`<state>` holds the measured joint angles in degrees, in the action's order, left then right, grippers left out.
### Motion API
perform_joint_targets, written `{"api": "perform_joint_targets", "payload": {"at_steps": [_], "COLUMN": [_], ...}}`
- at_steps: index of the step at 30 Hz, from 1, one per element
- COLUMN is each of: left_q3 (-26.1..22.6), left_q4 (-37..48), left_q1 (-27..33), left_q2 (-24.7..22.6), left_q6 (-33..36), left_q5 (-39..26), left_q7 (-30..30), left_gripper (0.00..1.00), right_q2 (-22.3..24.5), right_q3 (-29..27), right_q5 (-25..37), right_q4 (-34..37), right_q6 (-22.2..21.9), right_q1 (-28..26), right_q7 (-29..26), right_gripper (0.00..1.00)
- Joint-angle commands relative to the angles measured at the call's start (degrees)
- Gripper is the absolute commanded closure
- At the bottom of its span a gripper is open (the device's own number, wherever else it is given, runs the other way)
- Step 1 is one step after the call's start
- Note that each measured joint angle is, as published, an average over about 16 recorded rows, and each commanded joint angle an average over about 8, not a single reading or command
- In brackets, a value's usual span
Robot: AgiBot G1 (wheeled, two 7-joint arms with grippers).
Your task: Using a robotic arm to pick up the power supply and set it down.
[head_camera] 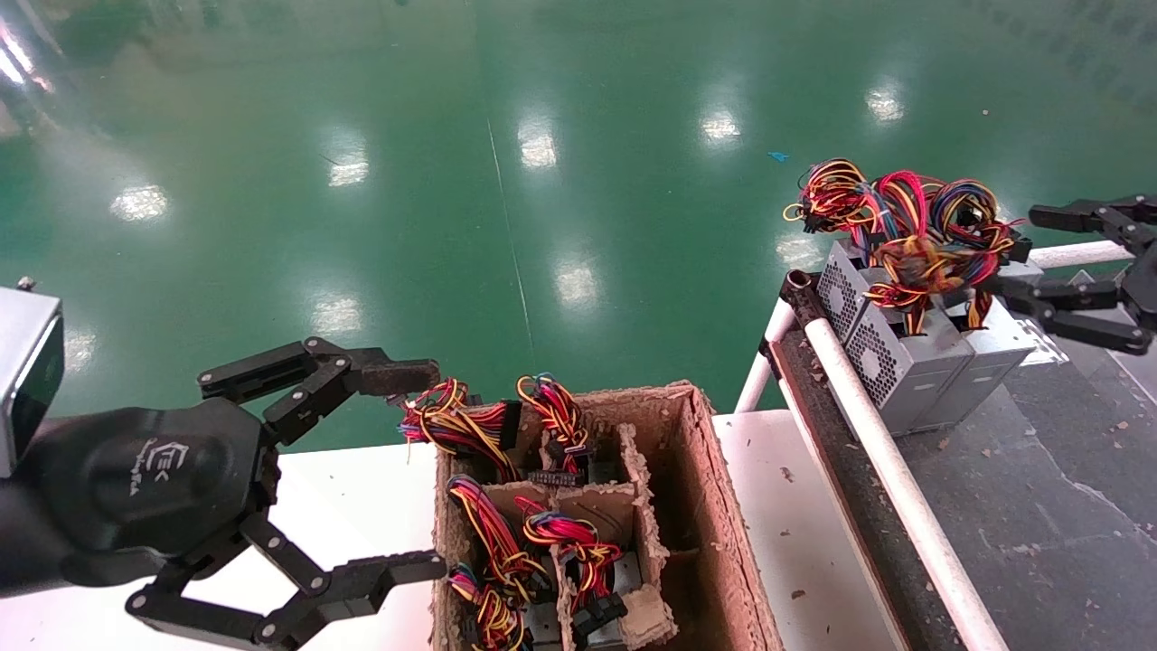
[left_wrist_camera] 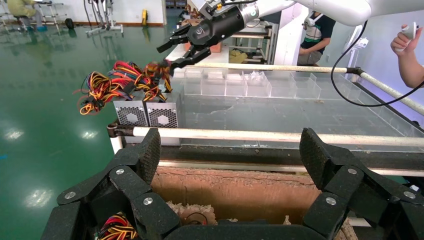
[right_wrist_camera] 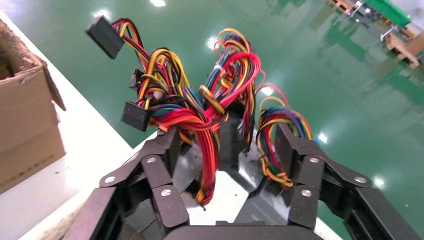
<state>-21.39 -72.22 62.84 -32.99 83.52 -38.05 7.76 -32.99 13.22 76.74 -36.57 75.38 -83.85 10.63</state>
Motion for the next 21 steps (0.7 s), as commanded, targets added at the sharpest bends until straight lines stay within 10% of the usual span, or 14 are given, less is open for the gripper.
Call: {"api": "perform_joint_targets", "payload": {"at_steps": [1,21], "left_q3": [0.0,0.0], "left_q4": [0.0,0.0], "left_q1": [0.0,0.0], "left_q2": [0.0,0.0], "left_q6": [0.0,0.0], "left_q5": [0.0,0.0], "left_q7": [0.0,0.0], "left_gripper": [0.0,0.0], "right_q2": [0.4,1.5], "right_q3": [0.2,-3.8], "right_q5": [0.2,-9.6], "right_q4": [0.1,2.0], "right_q6": [0.4,2.3], "right_q1": [0.1,2.5], "right_q7": [-0.3,-2.2], "right_gripper": [0.0,0.0]}}
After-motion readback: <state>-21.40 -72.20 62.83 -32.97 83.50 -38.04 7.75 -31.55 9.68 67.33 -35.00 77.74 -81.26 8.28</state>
